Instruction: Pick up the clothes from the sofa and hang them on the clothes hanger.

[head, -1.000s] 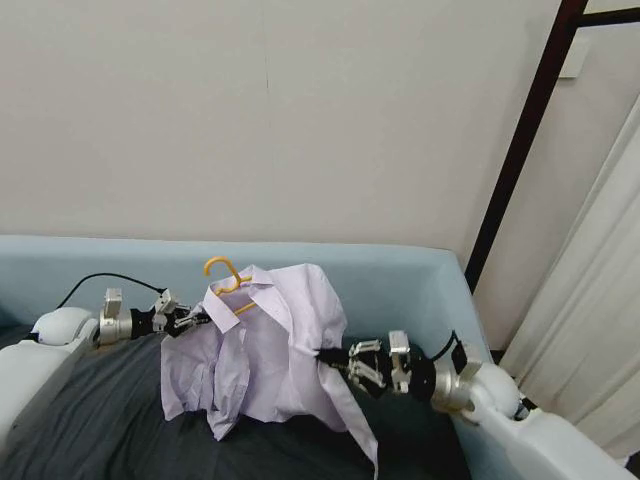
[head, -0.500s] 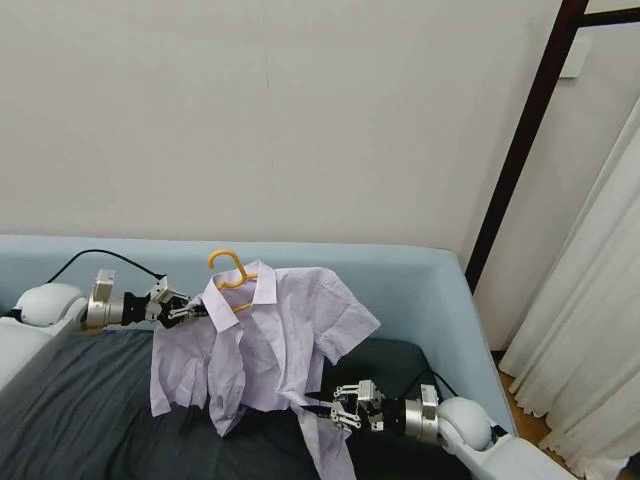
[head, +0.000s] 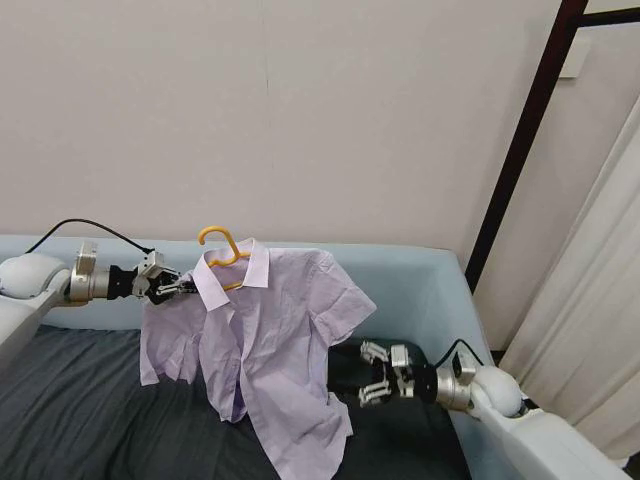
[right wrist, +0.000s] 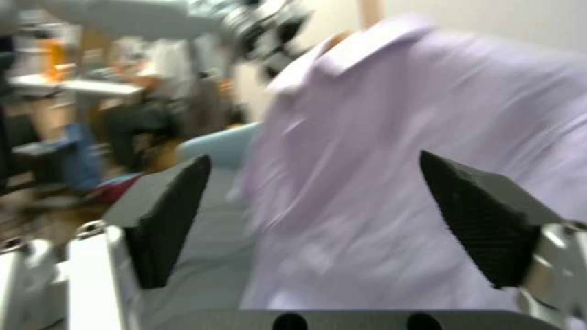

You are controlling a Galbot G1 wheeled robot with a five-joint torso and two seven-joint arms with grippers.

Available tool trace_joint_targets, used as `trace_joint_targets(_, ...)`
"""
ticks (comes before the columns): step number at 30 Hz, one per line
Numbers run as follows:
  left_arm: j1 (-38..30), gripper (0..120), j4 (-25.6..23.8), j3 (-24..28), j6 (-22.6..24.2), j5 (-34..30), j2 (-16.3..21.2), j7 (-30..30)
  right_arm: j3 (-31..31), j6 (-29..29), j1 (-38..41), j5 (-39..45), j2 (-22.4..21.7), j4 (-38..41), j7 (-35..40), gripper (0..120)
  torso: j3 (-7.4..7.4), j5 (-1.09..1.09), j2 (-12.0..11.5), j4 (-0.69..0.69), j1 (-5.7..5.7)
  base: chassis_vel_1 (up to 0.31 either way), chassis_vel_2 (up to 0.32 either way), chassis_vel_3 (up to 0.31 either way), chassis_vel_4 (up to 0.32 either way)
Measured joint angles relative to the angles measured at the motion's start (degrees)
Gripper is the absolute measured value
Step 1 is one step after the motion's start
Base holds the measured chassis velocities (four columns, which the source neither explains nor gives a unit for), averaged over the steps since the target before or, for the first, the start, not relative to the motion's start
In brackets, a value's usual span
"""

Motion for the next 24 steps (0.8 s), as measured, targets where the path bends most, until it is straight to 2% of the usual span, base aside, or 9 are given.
trace_joint_targets(3, -0.85, 1, -0.62, 1.09, 0.03, -0.48, 0.13, 0.83, -2.86, -1.74, 2.21, 1.16, -0.91, 6.25, 13.07, 99, 0.0, 0.0, 0.0, -0.01, 0.0, 0.0, 0.0, 0.0, 0.0)
trace_joint_targets(4, -0.85, 1, -0.62, 1.09, 0.03, -0.48, 0.13, 0.83, -2.86, -1.74, 2.21, 1.16, -0.91, 6.25, 13.07, 99, 0.0, 0.0, 0.0, -0.01, 0.0, 0.0, 0.0, 0.0, 0.0)
trace_joint_targets(6, -1.66, 1, -0.67, 1.79, 0.04, -0.72, 0.2, 2.41, -5.31, -4.04, 4.43, 1.11, -1.31, 9.5, 21.23, 100, 0.0, 0.01, 0.0, 0.01, 0.0, 0.0, 0.0, 0.0, 0.0)
trace_joint_targets(8, -2.96, 1, -0.56, 2.88, 0.02, -0.72, 0.36, 4.33, -6.62, -7.63, 7.67, 0.07, -2.21, 11.1, 25.04, 100, 0.0, 0.01, 0.0, 0.02, 0.0, 0.0, 0.0, 0.0, 0.0)
trace_joint_targets(14, -5.49, 1, 0.64, 5.76, -0.57, -0.07, -0.51, 6.34, -7.08, -12.68, 12.3, -0.51, -5.48, 10.98, 22.45, 100, 0.0, 0.01, 0.0, 0.01, 0.0, 0.0, 0.0, 0.0, 0.0)
trace_joint_targets(15, -6.51, 1, 1.31, 6.84, -0.79, 0.13, -1.37, 7.19, -7.48, -14.04, 13.65, -0.49, -6.69, 10.64, 20.61, 100, 0.0, 0.01, 0.0, 0.01, 0.0, 0.0, 0.0, 0.0, 0.0)
trace_joint_targets(16, -8.63, 1, 2.24, 8.92, -0.96, 0.35, -3.55, 8.69, -9.01, -17.38, 18.34, -0.9, -8.54, 7.28, 12.44, 100, 0.0, 0.02, 0.0, -0.03, 0.0, 0.0, 0.0, 0.0, 0.0)
trace_joint_targets(18, -10.03, 1, 2.61, 10.4, -0.97, 0.44, -5.12, 9.66, -10.06, -18.79, 21.22, -1.68, -8.84, 4.27, 6.65, 100, 0.01, 0.02, -0.01, 0.0, 0.0, 0.0, 0.0, 0.0, 0.0)
trace_joint_targets(24, -11.62, 1, 3.57, 12.02, -1.01, 1.76, -8.1, 10.58, -11.9, -20.77, 24.18, -1.23, -8.43, 1.95, 5.22, 100, 0.01, 0.03, -0.01, -0.02, 0.01, 0.0, 0.0, 0.0, 0.0)
